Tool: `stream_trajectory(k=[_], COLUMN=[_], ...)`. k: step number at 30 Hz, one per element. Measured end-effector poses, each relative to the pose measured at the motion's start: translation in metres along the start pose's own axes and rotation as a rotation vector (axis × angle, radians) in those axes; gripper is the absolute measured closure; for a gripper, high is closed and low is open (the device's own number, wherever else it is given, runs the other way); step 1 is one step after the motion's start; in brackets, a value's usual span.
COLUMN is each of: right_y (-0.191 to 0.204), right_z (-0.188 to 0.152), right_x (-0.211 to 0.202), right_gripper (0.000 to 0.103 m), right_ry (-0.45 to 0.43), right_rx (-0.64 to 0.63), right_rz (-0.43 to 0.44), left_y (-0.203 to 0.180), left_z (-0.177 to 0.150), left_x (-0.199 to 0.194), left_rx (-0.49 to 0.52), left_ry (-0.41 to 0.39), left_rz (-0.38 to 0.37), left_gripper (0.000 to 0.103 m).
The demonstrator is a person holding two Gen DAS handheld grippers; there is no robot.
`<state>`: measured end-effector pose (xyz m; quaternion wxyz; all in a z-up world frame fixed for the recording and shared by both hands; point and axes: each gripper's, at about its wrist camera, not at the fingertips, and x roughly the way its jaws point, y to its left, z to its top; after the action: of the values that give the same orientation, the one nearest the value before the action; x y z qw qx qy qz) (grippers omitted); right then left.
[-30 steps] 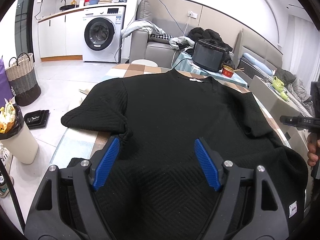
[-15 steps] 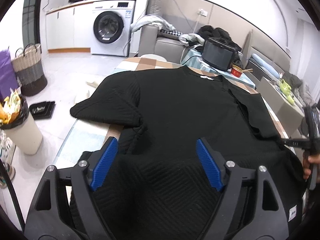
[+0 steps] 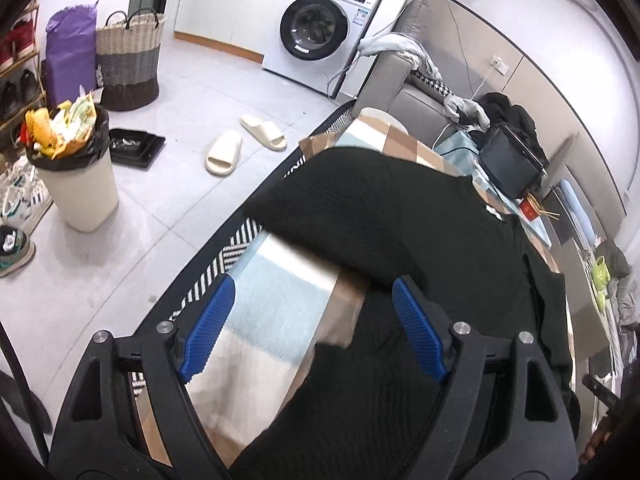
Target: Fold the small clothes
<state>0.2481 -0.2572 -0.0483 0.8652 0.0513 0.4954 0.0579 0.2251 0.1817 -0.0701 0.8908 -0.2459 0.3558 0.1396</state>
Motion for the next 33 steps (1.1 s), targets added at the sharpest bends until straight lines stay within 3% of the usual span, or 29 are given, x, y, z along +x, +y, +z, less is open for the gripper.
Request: stream_trajectory(k=[3,7,11,12,13,14,16,18,21,24,26,28,30,32,33], right_y=[0.002,0.002,0.001,0.000,-0.002,-0.004,-0.009,-0.012,-0.014,-0.013,-0.011,-0.007,-0.004,-0.003,-0.004], right_z=[-0.001,-0.005,-0.012,-0.013,-0.016,-0.018,-0.021,-0.022,-0.022,-0.021,-0.019,-0.018,-0.018,-0.020,-0.021], right_x=[-0.008,-0.012,-0.010,-0.009,-0.008,-0.007,-0.005,-0.005,-0.006,-0.005,-0.003,-0.002,-0.002,-0.004,-0.005], right_gripper=[0.053,0.053,0.053,0.053,0.053,0.053,0.053,0.053,0.053,0.053,0.053,0.053,0.053,0.053,0.053], right_ry=[-0.021,-0.036,-0.027,-0.024,-0.019,-0.016,-0.011,-0.010,-0.020,-0.021,-0.019,-0.016,-0.019,-0.022,-0.025], right_rx=[0.013,0.038,0.058,0.063,0.069,0.076,0.101,0.114,0.115,0.108,0.098,0.086,0.076,0.073,0.072], right_rz=[0.003,0.014,0.023,0.023,0.020,0.016,0.011,0.009,0.000,0.011,0.020,0.032,0.040,0.040,0.037], left_y=[-0.021,-0.056,-0.076,-0.078,-0.077,-0.075,-0.071,-0.059,-0.033,-0.008,0.005,0.024,0.039,0.043,0.045], left_z=[0.019,0.033,0.043,0.044,0.044,0.044,0.042,0.037,0.029,0.022,0.021,0.013,0.011,0.011,0.009], left_x=[0.013,0.048,0.086,0.099,0.105,0.109,0.102,0.085,0.057,0.047,0.050,0.053,0.054,0.058,0.058], left_rx=[0.026,0.056,0.080,0.082,0.078,0.070,0.044,0.020,-0.060,-0.130,-0.183,-0.259,-0.331,-0.317,-0.308], left_ry=[0.013,0.058,0.094,0.120,0.134,0.143,0.107,0.067,0.014,0.018,0.044,0.087,0.083,0.080,0.079], left_rz=[-0.032,-0.019,0.071,0.103,0.114,0.109,0.071,0.086,0.087,0.085,0.084,0.099,0.069,0.064,0.060], left_gripper=[0.024,0.024,0.029,0.040,0.059,0.065,0.090,0.096,0.096,0.095,0.082,0.037,0.034,0.035,0.041])
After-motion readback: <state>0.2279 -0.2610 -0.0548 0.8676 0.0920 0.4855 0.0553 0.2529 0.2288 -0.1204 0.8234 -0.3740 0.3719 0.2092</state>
